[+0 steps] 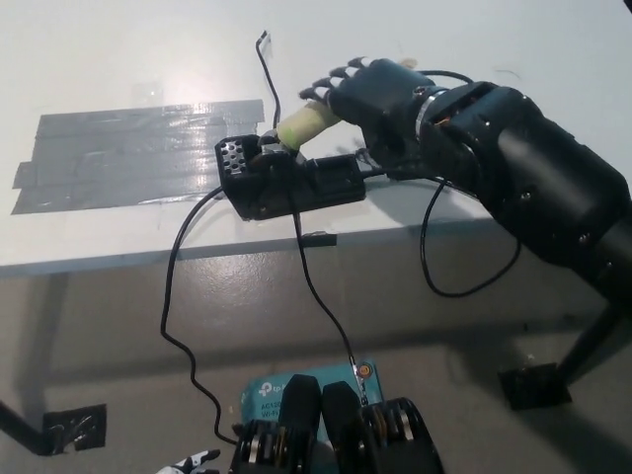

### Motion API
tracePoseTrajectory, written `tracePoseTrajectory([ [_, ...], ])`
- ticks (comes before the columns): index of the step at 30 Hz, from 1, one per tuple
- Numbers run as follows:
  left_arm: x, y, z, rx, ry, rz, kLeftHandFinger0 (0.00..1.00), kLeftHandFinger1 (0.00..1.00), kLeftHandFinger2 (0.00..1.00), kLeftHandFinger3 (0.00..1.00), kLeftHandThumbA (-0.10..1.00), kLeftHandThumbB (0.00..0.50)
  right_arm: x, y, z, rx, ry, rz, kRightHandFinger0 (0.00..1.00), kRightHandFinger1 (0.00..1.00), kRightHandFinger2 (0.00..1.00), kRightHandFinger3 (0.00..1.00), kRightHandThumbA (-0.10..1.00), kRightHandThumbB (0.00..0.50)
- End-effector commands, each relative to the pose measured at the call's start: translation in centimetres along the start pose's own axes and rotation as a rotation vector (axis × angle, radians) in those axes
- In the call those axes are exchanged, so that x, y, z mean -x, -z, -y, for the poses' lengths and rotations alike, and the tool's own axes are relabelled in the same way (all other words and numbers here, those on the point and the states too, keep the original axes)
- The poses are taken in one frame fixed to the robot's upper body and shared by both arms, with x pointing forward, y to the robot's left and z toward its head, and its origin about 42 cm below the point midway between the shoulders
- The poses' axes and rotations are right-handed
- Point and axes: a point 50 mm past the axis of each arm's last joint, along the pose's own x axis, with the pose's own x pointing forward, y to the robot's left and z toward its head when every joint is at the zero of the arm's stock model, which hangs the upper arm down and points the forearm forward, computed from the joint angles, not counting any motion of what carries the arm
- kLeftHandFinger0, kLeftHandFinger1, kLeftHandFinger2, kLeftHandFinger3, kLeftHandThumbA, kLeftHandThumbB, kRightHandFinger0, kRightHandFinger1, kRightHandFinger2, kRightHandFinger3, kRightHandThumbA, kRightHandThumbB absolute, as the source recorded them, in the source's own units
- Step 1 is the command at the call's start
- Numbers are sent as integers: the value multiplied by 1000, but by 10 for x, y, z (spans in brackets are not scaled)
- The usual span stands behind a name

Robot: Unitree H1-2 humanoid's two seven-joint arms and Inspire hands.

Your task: The robot uses its right hand to grab the soldering gun kept on the middle of the table and pulls it out of its base and keep it on the right side of the base

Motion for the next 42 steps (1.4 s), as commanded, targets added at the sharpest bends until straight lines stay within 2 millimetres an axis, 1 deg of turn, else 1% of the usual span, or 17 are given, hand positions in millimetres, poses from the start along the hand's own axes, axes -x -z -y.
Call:
tracePoseTrajectory([
  [1, 3, -7, 3, -16, 29, 21, 743, 816, 928, 1000, 480, 227, 3, 13, 8, 71, -63, -155, 1000, 1000, 1000, 1000, 611, 500],
  [10, -2, -10, 5, -36, 36, 14, 784, 850, 974, 1000, 509, 245, -2, 9, -3, 342, 90, -232, 1000, 1000, 1000, 1000, 382, 500],
  [18, -5, -14, 10, -100, 58, 11, 771, 847, 978, 1000, 520, 218, -4, 3, -39, 467, 184, -237, 1000, 1000, 1000, 1000, 377, 500],
  [21, -7, -17, 9, -134, 54, 14, 782, 853, 976, 1000, 537, 217, -4, 6, -55, 484, 306, -224, 947, 1000, 1000, 1000, 101, 338],
  [22, -7, -17, 8, -132, 56, 13, 808, 881, 1000, 1000, 532, 212, -5, 8, -62, 494, 334, -221, 660, 908, 1000, 1000, 20, 278],
  [23, -7, -17, 9, -132, 59, 14, 815, 880, 1000, 1000, 522, 209, -5, 11, -68, 494, 346, -227, 509, 788, 831, 1000, 75, 315],
  [25, -7, -18, 9, -142, 63, 14, 819, 888, 1000, 1000, 527, 201, -6, 14, -75, 496, 337, -249, 468, 724, 727, 1000, 148, 346],
  [28, -10, -19, 11, -156, 78, 11, 817, 880, 1000, 1000, 517, 189, -3, 22, -91, 462, 291, -315, 537, 822, 865, 1000, 370, 401],
  [31, -10, -18, 11, -160, 84, 7, 841, 895, 1000, 1000, 517, 190, -2, 30, -98, 469, 351, -331, 287, 487, 564, 1000, 46, 276],
  [32, -10, -18, 12, -160, 85, 6, 844, 896, 1000, 1000, 517, 190, -2, 31, -99, 468, 364, -330, 210, 405, 494, 1000, -11, 265],
  [33, -9, -18, 12, -163, 87, 6, 848, 899, 1000, 1000, 525, 192, -1, 34, -99, 452, 393, -319, 6, 160, 273, 1000, -99, 252],
  [34, -10, -18, 11, -168, 88, 3, 845, 894, 1000, 1000, 526, 190, 0, 35, -99, 412, 409, -308, 1, 32, 137, 1000, -100, 271],
  [35, -10, -18, 11, -169, 87, 2, 836, 882, 1000, 1000, 524, 195, 0, 37, -97, 351, 423, -309, 0, 1, 19, 1000, -100, 223],
  [38, -9, -18, 11, -172, 86, 3, 825, 868, 982, 1000, 525, 192, 0, 39, -93, 260, 502, -281, 0, 0, 51, 980, -50, 232],
  [39, -9, -18, 11, -172, 86, 2, 828, 871, 987, 1000, 520, 186, 0, 39, -92, 279, 514, -271, 0, 0, 78, 868, 18, 248],
  [41, -9, -18, 10, -163, 94, 2, 824, 868, 990, 1000, 502, 182, 1, 42, -90, 370, 587, -229, 0, 0, 200, 296, 27, 316],
  [42, -9, -18, 10, -162, 95, 2, 820, 863, 987, 1000, 498, 183, 1, 42, -89, 371, 601, -223, 0, 0, 243, 122, 36, 297],
])
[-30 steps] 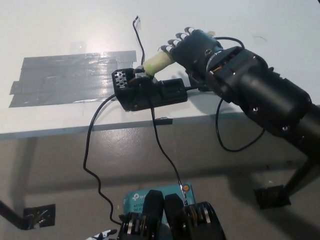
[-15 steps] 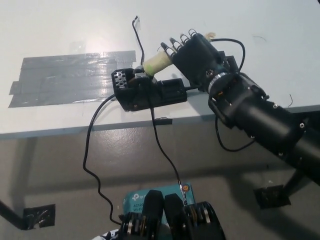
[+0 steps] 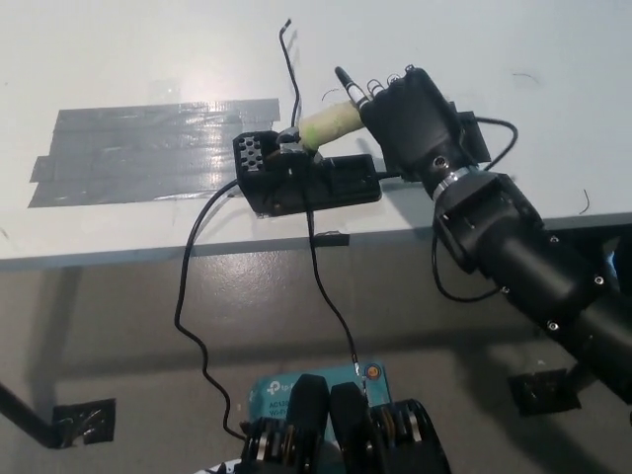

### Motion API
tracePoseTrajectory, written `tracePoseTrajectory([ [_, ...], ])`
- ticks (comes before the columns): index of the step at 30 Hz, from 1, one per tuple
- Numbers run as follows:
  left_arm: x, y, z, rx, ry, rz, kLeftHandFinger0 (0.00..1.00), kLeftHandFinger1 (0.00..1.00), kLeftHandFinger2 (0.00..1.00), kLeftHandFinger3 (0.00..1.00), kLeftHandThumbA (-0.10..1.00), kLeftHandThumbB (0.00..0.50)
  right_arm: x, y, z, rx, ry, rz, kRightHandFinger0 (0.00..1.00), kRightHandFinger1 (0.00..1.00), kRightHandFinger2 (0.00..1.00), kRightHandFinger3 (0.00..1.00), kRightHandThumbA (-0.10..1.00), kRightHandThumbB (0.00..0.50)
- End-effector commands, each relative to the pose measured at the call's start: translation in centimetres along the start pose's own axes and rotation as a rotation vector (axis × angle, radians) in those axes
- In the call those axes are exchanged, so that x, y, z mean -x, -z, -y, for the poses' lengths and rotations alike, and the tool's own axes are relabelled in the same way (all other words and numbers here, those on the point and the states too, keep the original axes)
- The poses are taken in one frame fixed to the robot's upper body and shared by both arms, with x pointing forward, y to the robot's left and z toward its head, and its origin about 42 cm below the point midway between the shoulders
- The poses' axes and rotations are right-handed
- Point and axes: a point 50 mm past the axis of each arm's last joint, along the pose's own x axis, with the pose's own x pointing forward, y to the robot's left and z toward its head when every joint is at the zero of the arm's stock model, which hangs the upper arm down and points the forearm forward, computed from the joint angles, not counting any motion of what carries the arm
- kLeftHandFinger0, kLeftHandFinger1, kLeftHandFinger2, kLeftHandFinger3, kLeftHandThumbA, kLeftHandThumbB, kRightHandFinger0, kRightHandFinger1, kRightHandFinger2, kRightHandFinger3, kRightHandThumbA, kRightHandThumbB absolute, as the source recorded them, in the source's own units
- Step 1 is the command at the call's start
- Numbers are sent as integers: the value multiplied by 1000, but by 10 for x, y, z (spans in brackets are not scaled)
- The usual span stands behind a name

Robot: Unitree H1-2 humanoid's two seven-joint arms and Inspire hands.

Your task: The robot uses its right hand to grab the soldering gun kept on the middle of the table and pulls it out of its base and keep it on the right side of the base

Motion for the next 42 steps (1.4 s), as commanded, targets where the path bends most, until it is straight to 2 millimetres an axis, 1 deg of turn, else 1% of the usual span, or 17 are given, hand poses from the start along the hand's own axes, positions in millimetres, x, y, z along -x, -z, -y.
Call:
tracePoseTrajectory([
  [1, 4, 1, -5, -18, 11, -13, 818, 861, 986, 1000, 497, 183, 5, 36, -7, 26, 119, -35, 0, 2, 322, 44, 38, 291],
  [3, 5, 2, -4, -44, 6, -18, 808, 855, 978, 1000, 511, 177, 4, 41, -2, 1, 147, 5, 0, 61, 473, 438, -4, 281],
  [6, 6, 3, -4, -48, 3, -25, 804, 856, 973, 1000, 506, 175, 3, 43, 0, -14, 164, 16, 0, 19, 433, 498, -6, 284],
  [8, 6, 4, -4, -48, 2, -30, 840, 900, 1000, 1000, 492, 174, 0, 57, 9, -5, 223, 26, 0, 0, 287, 420, -89, 260],
  [10, 7, 5, -5, -35, -3, -32, 843, 901, 1000, 1000, 493, 179, -4, 66, 13, -22, 258, 27, 0, 0, 243, 401, -95, 277],
  [12, 7, 7, -6, -11, -8, -35, 863, 917, 1000, 1000, 468, 191, -9, 78, 23, -13, 262, 20, 0, 0, 170, 389, -100, 221],
  [14, 8, 8, -7, -17, -6, -41, 876, 927, 1000, 1000, 481, 190, -12, 90, 30, -37, 281, 26, 0, 0, 171, 386, -100, 213],
  [17, 9, 9, -6, -30, -10, -45, 863, 917, 1000, 1000, 500, 199, -14, 100, 36, -3, 290, 27, 0, 0, 235, 274, -100, 204],
  [19, 10, 8, -6, -30, -12, -44, 841, 901, 1000, 1000, 516, 213, -14, 107, 41, 42, 291, 17, 0, 0, 182, 515, -43, 219],
  [21, 10, 8, -5, -35, -12, -47, 830, 901, 1000, 1000, 533, 206, -14, 116, 45, 101, 311, -4, 0, 0, 66, 480, 62, 287],
  [23, 11, 9, -4, -39, -14, -50, 829, 892, 1000, 1000, 535, 204, -12, 127, 47, 76, 298, -23, 0, 0, 79, 416, -62, 299],
  [25, 12, 10, -4, -39, -13, -55, 840, 900, 1000, 1000, 530, 203, -11, 128, 45, 67, 301, -29, 0, 0, 80, 391, -93, 310],
  [29, 13, 12, -2, -54, -10, -67, 845, 895, 1000, 1000, 526, 192, -6, 144, 45, 29, 300, -74, 0, 0, 114, 381, -100, 317],
  [33, 13, 14, -3, -43, -4, -70, 846, 901, 1000, 1000, 530, 201, -3, 150, 44, 32, 320, -76, 0, 0, 0, 399, -100, 318],
  [38, 13, 16, -2, -41, -4, -74, 849, 907, 1000, 1000, 526, 190, 1, 155, 47, -33, 305, -103, 0, 0, 0, 402, -100, 281],
  [40, 14, 16, -2, -39, -8, -75, 845, 903, 1000, 1000, 527, 197, 3, 157, 43, -26, 312, -123, 0, 0, 0, 387, -30, 266],
  [42, 14, 17, -2, -41, -8, -77, 825, 885, 1000, 1000, 523, 198, 7, 161, 41, -33, 303, -145, 0, 0, 1, 360, -39, 303],
])
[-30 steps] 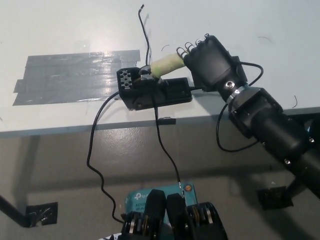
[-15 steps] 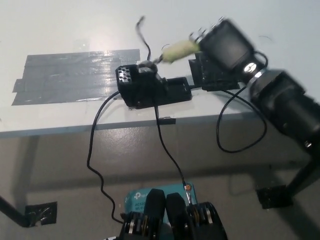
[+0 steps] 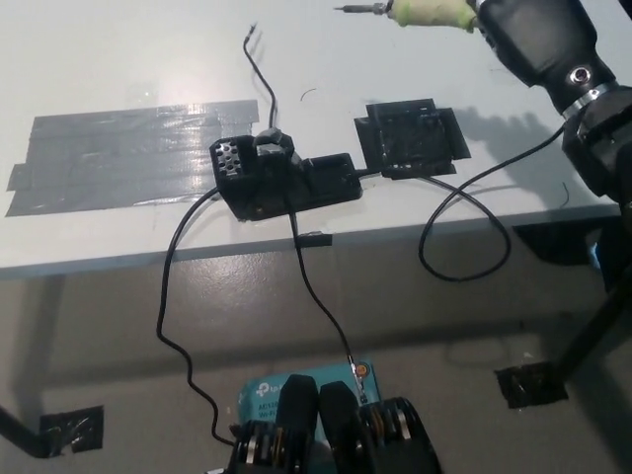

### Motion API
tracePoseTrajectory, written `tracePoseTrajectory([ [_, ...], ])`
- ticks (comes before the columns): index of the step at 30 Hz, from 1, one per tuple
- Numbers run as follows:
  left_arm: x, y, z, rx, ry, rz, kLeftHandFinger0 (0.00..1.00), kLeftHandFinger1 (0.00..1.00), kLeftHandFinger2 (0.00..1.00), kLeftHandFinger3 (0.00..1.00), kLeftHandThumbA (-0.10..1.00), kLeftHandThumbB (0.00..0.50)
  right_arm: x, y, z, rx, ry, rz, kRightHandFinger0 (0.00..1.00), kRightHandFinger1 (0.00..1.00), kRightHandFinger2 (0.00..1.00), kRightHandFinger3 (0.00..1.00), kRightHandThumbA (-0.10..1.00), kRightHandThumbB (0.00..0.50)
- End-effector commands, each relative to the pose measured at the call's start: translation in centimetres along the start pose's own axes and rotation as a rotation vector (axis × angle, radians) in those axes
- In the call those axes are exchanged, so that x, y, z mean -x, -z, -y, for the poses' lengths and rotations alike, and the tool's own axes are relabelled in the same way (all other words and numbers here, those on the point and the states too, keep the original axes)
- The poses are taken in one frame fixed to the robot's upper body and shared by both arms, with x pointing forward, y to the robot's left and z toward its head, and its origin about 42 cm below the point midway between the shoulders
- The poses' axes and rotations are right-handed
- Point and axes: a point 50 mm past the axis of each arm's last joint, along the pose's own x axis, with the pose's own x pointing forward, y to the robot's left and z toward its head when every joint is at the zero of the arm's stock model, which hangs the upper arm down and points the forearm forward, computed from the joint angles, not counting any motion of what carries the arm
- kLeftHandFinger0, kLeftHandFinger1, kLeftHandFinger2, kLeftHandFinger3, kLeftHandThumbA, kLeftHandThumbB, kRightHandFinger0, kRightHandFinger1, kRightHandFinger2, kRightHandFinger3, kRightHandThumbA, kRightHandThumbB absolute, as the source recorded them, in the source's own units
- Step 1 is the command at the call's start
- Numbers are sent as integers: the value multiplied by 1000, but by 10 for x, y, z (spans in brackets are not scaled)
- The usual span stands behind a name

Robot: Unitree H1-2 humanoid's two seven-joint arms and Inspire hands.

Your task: The robot uses its right hand to grab the soldering gun kept on the middle of the table and pulls it out of its base and keep it on the right side of the base

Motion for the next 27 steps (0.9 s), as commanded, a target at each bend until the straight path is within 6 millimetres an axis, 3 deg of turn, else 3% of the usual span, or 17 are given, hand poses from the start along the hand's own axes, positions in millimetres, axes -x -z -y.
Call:
tracePoseTrajectory([
  [1, 6, 4, -1, 0, 6, -17, 813, 881, 1000, 1000, 521, 202, -7, 27, 22, -14, 75, -98, 0, 0, 0, 376, -9, 283],
  [2, 6, 5, -2, 5, 5, -17, 812, 881, 1000, 1000, 522, 203, -5, 29, 20, -23, 72, -122, 0, 0, 0, 381, 2, 272],
  [3, 6, 5, -2, 5, 5, -17, 818, 888, 1000, 1000, 523, 206, -3, 31, 17, -29, 43, -142, 0, 0, 1, 283, 73, 172],
  [4, 6, 5, -2, 7, 3, -18, 831, 894, 1000, 1000, 520, 206, 1, 32, 13, -32, 0, -150, 0, 0, 39, 170, -4, 152],
  [5, 6, 5, -2, 0, 4, -18, 840, 902, 1000, 1000, 529, 201, 3, 31, 9, -20, -54, -163, 0, 0, 34, 318, 63, 151],
  [7, 7, 3, -2, -1, 5, -13, 843, 904, 1000, 1000, 526, 197, 11, 27, 2, -70, -112, -170, 0, 0, 149, 203, -42, 180],
  [9, 7, 3, -1, -3, 4, -13, 845, 904, 1000, 1000, 529, 201, 15, 24, -3, -104, -158, -179, 0, 6, 191, 218, -100, 140],
  [10, 7, 2, -1, -13, 6, -14, 839, 901, 1000, 1000, 536, 201, 24, 17, -13, -142, -218, -187, 0, 3, 190, 449, -34, 155],
  [11, 7, 2, -1, -14, 6, -13, 838, 901, 1000, 1000, 537, 201, 25, 17, -12, -142, -219, -188, 0, 0, 173, 469, -30, 151],
  [12, 6, 2, -1, -11, 14, -13, 857, 924, 1000, 1000, 532, 194, 35, 10, -23, -131, -283, -180, 0, 0, 157, 236, 28, 87],
  [13, 6, 2, -1, -7, 15, -13, 850, 916, 1000, 1000, 528, 204, 41, 4, -27, -145, -287, -178, 0, 0, 153, 128, -22, 124],
  [18, 4, 0, -3, -20, 22, -12, 854, 920, 1000, 1000, 528, 203, 66, -17, -48, -221, -408, -175, 0, 12, 230, 62, -100, 142],
  [19, 4, 0, -3, -19, 23, -11, 856, 925, 1000, 1000, 531, 212, 68, -19, -50, -232, -430, -172, 0, 20, 254, 327, -83, 116],
  [20, 3, 0, -3, -17, 24, -9, 858, 928, 1000, 1000, 533, 213, 71, -24, -53, -249, -463, -168, 0, 20, 258, 449, -76, 105],
  [23, 3, -2, -4, -19, 22, -7, 862, 932, 1000, 1000, 530, 212, 75, -33, -60, -255, -481, -159, 0, 15, 254, 277, -100, 92],
  [25, 3, -1, -3, -23, 20, -13, 867, 928, 1000, 1000, 541, 214, 75, -40, -64, -270, -550, -169, 0, 74, 353, 573, -100, 45],
  [27, 3, -2, -5, -24, 21, -9, 869, 931, 1000, 1000, 541, 213, 76, -41, -66, -286, -580, -189, 0, 123, 413, 621, -100, 40],
])
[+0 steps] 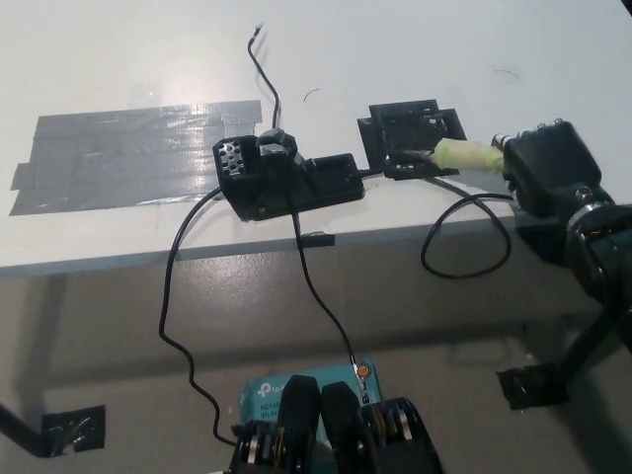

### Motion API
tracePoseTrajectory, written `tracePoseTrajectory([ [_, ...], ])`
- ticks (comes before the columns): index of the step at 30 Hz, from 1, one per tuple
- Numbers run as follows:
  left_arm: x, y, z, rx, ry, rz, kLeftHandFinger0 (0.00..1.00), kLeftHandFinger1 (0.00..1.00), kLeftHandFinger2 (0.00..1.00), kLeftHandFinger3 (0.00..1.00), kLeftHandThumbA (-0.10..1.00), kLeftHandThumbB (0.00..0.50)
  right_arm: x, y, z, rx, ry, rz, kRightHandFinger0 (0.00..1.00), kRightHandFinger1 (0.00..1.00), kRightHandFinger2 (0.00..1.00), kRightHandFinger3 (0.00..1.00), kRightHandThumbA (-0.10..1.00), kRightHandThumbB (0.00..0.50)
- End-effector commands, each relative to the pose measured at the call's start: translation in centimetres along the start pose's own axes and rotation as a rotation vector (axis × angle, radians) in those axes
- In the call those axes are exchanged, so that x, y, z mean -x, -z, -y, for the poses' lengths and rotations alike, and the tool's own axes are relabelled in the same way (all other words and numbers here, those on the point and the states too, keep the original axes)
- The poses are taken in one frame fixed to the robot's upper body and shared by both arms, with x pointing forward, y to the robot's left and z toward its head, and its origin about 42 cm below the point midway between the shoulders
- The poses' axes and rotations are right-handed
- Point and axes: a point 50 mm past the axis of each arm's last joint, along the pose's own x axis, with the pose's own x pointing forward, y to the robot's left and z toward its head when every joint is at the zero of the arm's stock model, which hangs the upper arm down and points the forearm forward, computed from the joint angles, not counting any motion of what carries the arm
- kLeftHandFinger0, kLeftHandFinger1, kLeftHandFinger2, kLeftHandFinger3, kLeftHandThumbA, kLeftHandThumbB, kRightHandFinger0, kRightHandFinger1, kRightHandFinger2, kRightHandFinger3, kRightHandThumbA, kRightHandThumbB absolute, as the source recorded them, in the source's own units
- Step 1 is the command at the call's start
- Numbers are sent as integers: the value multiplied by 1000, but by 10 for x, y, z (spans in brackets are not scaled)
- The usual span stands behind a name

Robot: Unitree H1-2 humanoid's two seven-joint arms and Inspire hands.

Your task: The robot uses its right hand to grab the soldering gun kept on the middle of the table and pulls it out of its base and keep it on the right side of the base

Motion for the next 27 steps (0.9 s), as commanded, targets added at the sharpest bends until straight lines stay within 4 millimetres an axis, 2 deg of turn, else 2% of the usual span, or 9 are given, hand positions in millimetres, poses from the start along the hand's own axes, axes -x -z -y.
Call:
tracePoseTrajectory([
  [1, 3, -3, -4, -14, 7, -1, 870, 932, 1000, 1000, 542, 213, -9, 2, 19, -55, -62, -54, 0, 135, 419, 629, -100, 43],
  [4, 4, -4, -3, -10, 3, -1, 885, 934, 1000, 1000, 531, 218, -10, 2, 18, -63, -120, -82, 0, 209, 441, 720, -72, 43],
  [5, 4, -3, -3, -7, 3, -2, 882, 936, 1000, 1000, 529, 219, -9, 2, 18, -61, -153, -101, 511, 701, 699, 952, 167, 92],
  [6, 4, -4, -2, -17, 5, -4, 878, 929, 1000, 1000, 538, 219, -8, 2, 18, -45, -180, -107, 788, 983, 924, 1000, 297, 101],
  [7, 4, -3, -2, -17, 7, -5, 851, 911, 1000, 1000, 545, 222, -8, 3, 19, -28, -193, -130, 1000, 1000, 1000, 1000, 561, 202],
  [10, 5, -3, -2, -30, 15, -7, 861, 922, 1000, 1000, 571, 213, -6, 4, 19, -63, -201, -160, 1000, 1000, 1000, 1000, 648, 359],
  [14, 4, -3, -2, -30, 11, -9, 858, 916, 1000, 1000, 547, 199, -6, 4, 26, -44, -252, -180, 1000, 1000, 1000, 1000, 699, 469],
  [23, 6, 1, 2, -16, 16, -15, 826, 902, 1000, 1000, 536, 210, -4, 9, 32, -70, -283, -213, 1000, 1000, 1000, 1000, 664, 500],
  [27, 5, 3, 0, -13, 17, -22, 862, 929, 1000, 1000, 537, 215, -6, 12, 42, -138, -285, -231, 1000, 1000, 1000, 1000, 735, 500],
])
